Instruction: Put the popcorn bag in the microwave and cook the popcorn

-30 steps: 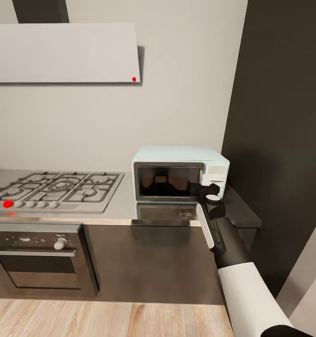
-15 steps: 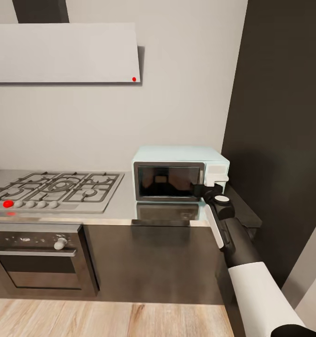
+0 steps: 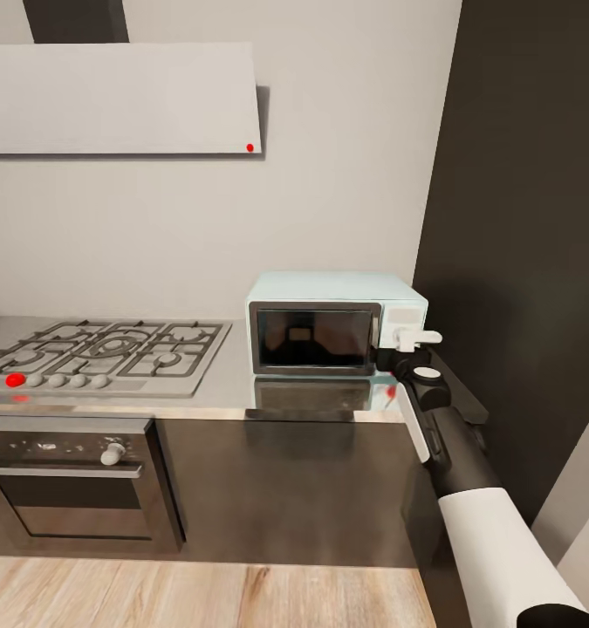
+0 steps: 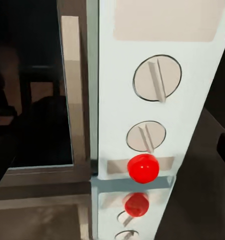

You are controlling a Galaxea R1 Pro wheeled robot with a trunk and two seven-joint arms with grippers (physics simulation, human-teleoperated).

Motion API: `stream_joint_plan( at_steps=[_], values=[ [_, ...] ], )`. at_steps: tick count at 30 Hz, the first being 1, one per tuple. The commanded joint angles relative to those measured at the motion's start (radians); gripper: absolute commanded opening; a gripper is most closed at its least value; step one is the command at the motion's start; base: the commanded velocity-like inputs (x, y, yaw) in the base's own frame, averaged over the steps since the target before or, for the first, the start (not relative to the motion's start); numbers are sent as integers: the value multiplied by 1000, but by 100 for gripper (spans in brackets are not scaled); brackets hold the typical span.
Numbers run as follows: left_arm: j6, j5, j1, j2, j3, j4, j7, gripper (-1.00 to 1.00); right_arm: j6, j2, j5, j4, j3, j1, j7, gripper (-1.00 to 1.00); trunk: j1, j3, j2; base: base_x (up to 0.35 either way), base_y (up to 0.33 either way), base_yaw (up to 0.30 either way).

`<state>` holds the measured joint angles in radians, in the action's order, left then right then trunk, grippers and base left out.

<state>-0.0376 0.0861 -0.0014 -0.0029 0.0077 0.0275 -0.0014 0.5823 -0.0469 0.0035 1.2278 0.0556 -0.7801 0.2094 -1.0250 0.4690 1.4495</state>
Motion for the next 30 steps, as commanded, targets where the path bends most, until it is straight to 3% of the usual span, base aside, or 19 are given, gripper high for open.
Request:
stream_joint_plan(
  at_steps=[1, 13, 30],
  values=[
    [-2, 9, 0, 0, 0, 0, 0, 100, 6, 0, 0, 1, 2, -1, 5, 100, 0, 1, 1, 0, 0, 0],
    [-2, 9, 0, 0, 0, 0, 0, 100, 4, -18, -3, -2, 6, -1, 7, 100, 0, 1, 1, 0, 0, 0],
    [-2, 9, 0, 0, 0, 0, -2, 100, 2, -23, 3, -12, 9, -1, 7, 100, 0, 1, 1, 26, 0, 0]
  ],
)
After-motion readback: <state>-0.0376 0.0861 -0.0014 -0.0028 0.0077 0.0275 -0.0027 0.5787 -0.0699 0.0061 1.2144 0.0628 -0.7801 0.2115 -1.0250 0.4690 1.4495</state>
